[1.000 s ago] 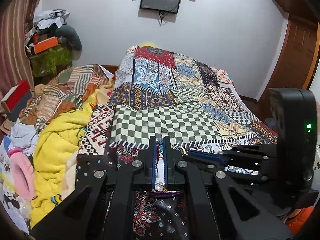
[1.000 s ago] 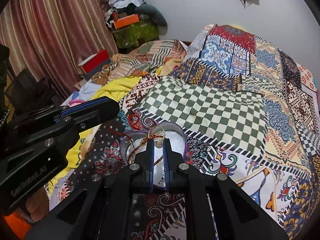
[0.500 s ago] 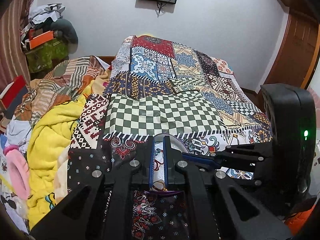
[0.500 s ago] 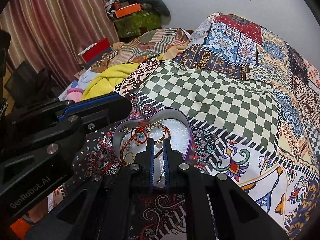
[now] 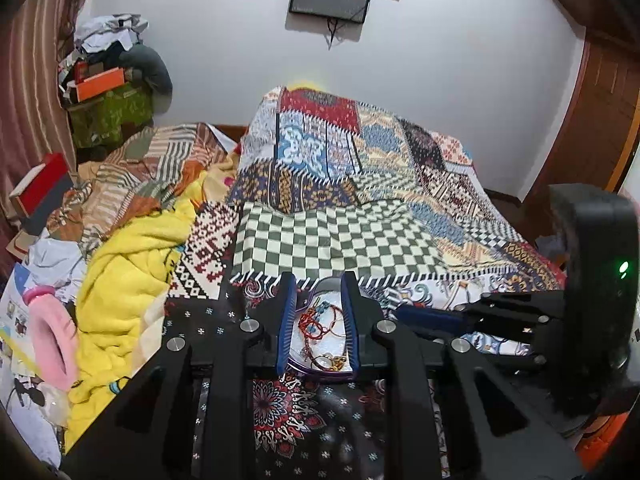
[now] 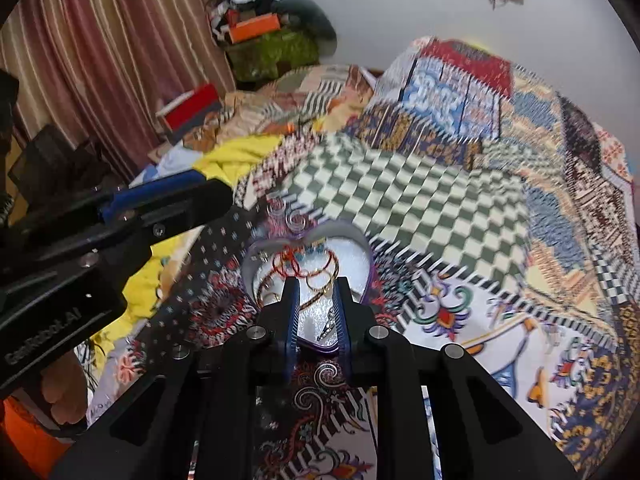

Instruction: Organize jewelry

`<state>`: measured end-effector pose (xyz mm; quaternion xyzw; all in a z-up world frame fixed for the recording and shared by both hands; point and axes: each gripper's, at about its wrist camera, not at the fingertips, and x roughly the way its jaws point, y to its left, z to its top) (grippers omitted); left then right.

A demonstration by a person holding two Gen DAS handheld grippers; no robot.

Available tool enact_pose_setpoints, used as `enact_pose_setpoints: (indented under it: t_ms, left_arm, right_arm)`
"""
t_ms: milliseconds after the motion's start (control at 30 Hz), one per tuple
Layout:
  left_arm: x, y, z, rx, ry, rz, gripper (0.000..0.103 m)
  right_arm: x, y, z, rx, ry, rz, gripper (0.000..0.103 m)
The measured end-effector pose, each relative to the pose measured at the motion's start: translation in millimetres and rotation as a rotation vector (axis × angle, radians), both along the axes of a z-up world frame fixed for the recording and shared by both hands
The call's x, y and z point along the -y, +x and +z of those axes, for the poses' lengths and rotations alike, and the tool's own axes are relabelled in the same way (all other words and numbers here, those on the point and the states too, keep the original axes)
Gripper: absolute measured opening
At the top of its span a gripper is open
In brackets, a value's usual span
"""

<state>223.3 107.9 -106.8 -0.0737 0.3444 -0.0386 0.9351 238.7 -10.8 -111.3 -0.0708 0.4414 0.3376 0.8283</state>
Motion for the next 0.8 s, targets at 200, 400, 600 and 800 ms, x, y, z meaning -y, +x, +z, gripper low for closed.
enact_pose_setpoints:
  t_ms: [200,400,600,800]
  left_arm:
    - [7,-32,41,0.090,0.016,0.010,0.020]
    - [18,-83,95,0.236,0.036,0.021,0.024]
    - [34,-148,145,0.415,0.070,0.033,0.028]
    - [46,-207,168,0.558,0.111,0.095,0.037]
  right_arm:
    - [27,-26,57,0.118,0.073,-0.057,0.015]
    - [58,-70,120,0.279,0.159,-0.111,0.015]
    - [80,-125,171,0.448,0.246,-0.149,0.015]
    - [86,-173,196,0.577,0.295,-0.162,0.016]
